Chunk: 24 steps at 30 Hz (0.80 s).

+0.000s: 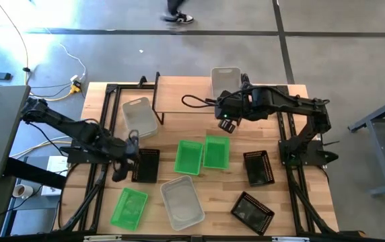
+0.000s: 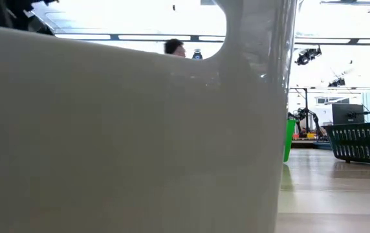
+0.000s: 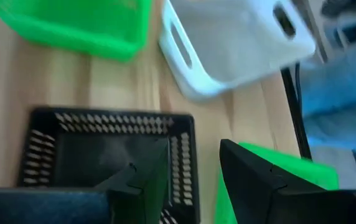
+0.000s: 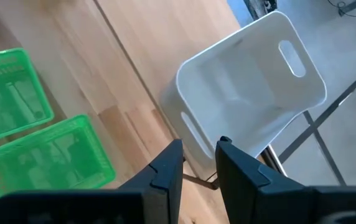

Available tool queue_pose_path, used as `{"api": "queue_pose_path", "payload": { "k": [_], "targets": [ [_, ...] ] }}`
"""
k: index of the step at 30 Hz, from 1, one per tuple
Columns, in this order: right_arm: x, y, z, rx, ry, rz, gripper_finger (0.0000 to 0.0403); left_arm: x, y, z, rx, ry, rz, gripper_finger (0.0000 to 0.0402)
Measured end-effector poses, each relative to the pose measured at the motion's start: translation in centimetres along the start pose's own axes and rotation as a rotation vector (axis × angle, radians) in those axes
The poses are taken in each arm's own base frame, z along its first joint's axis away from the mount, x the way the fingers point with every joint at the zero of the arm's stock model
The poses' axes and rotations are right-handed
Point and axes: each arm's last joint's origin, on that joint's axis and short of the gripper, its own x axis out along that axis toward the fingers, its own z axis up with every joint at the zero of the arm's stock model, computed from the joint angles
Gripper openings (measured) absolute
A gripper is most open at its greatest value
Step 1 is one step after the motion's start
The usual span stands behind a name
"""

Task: Stack baskets on shelf by color
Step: Put the top left black bin on the shelf

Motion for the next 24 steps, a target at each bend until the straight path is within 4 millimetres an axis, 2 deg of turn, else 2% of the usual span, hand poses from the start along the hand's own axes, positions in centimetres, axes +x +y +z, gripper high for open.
{"api": "queue_pose_path", "payload": {
  "k": [9,16,24],
  "targets": [
    [0.5,-1.3,0.2,-0.003,0.017,-0.006,0.0081,3.3,-1.4,-0.6,-0.049,0.172,-0.009,0.0138],
    [-0.1,-2.4,0.0,0.025,0.000,-0.004,0.0081,5.1,-2.3,-0.9,-0.057,0.214,0.014,0.0138],
    [-0.4,-2.6,-0.2,0.023,-0.009,0.001,0.0081,7.0,-2.6,-1.2,-0.065,0.270,0.041,0.0138]
  ]
}}
